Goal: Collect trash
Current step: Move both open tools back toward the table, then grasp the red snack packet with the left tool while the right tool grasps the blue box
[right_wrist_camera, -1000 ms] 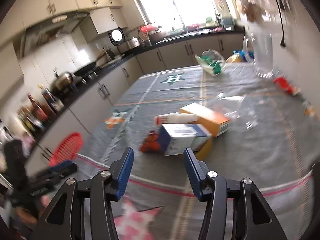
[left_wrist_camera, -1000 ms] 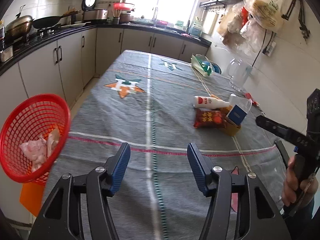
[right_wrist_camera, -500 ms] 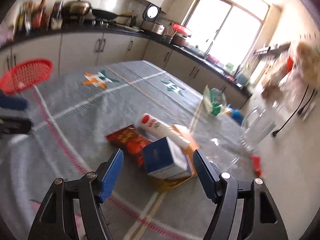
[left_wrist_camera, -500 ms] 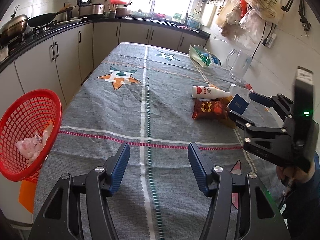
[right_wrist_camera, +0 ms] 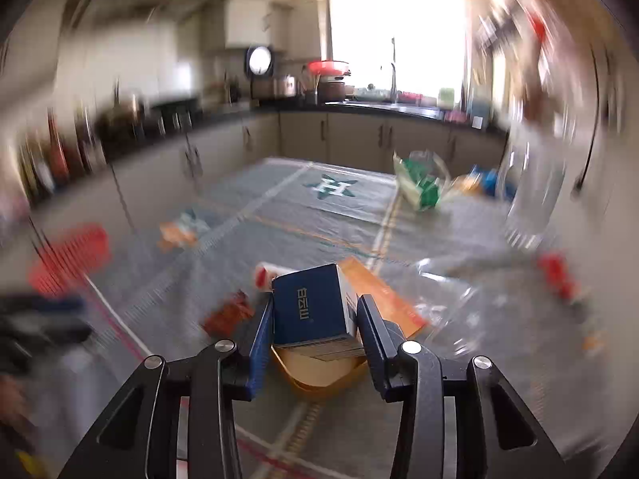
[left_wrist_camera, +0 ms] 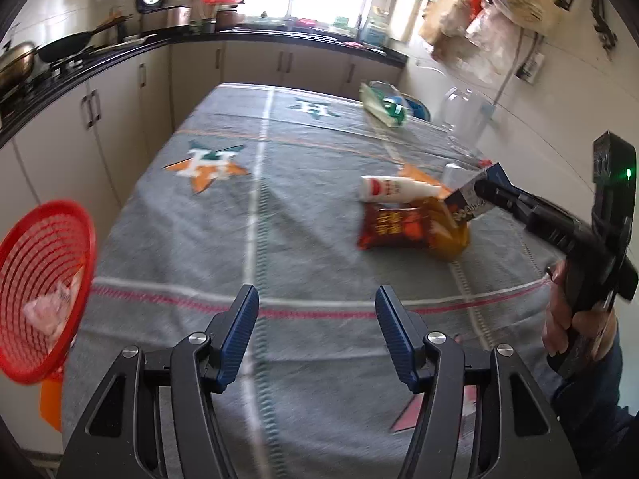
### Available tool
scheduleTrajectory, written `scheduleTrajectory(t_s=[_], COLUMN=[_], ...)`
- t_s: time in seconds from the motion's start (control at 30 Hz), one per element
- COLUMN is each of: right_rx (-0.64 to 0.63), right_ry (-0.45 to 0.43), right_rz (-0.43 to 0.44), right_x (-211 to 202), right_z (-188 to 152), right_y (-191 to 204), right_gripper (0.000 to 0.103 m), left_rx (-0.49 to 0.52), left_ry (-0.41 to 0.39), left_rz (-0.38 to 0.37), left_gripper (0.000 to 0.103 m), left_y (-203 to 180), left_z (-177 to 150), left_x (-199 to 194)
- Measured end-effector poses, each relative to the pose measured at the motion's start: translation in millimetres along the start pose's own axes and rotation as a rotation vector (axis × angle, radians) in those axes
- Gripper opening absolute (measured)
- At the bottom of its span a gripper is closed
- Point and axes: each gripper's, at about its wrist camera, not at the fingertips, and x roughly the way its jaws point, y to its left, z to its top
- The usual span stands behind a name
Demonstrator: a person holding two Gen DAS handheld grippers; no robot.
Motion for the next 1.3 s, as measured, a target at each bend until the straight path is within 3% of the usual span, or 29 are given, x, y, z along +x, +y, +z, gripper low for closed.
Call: scheduleTrajectory(t_s=[0.03,0.1,0.2,0.47,0.6,0.7,0.87,1.03,1.13,1.3], right_rx=[0.098,0.210,0.302,0.369,0.386,0.408,0.434,0.444,0.436,0.434], right_ry=[-0.006,-0.015,-0.034,-0.064,-0.077,-0.081,-0.082,-0.073,-0.080,-0.080], right_rz=[0.082,0.166,0.227,0.241,0.250,0.256,0.253,0.269,0.273,0.269], right_x=[-3.2,-7.4,-12.7,-19.0,-23.4,-24.5,-24.9,-23.6,-25.2,-25.0], right_z=[1.1,0.9,-1.8,-2.8,-2.8,-3.8,-5.4,-5.2,-4.4,-4.7], right_y=[-18.4,-38.8,-55.0,-68.4,-73.6,-78.5,-86.5,-87.4,-86.3,-85.3], right_gripper=[0.045,0.045,0.045,0.045,0.045,0.045,0.045,0.045,0.045,0.045], left_rx=[0.007,0.025,0.032,-0.032,-0.014,0.007,-0.036,0.061,0.173,0.382], left_ry=[0.005,0.016,0.052,0.190,0.145,0.136,0.240,0.257,0.275,0.169], left_rz=[-0.002,-0.006,-0.023,-0.049,-0.052,-0.090,-0.222,-0.259,-0.252,-0.126], left_gripper=[0.063,0.065,0.069,0.069,0.069,0.069,0.069,0.069,0.069,0.070], left_y=[-4.8,-17.4,-30.2,-40.3,-46.2,-48.5,-41.3,-55.0,-72.6,-101.4], left_z=[2.9,10.6,21.3,49.3,69.6,84.2,84.2,64.2,41.7,22.6], left_x=[2.8,12.3,32.7,92.6,99.6,118.5,147.9,127.4,114.8,87.8])
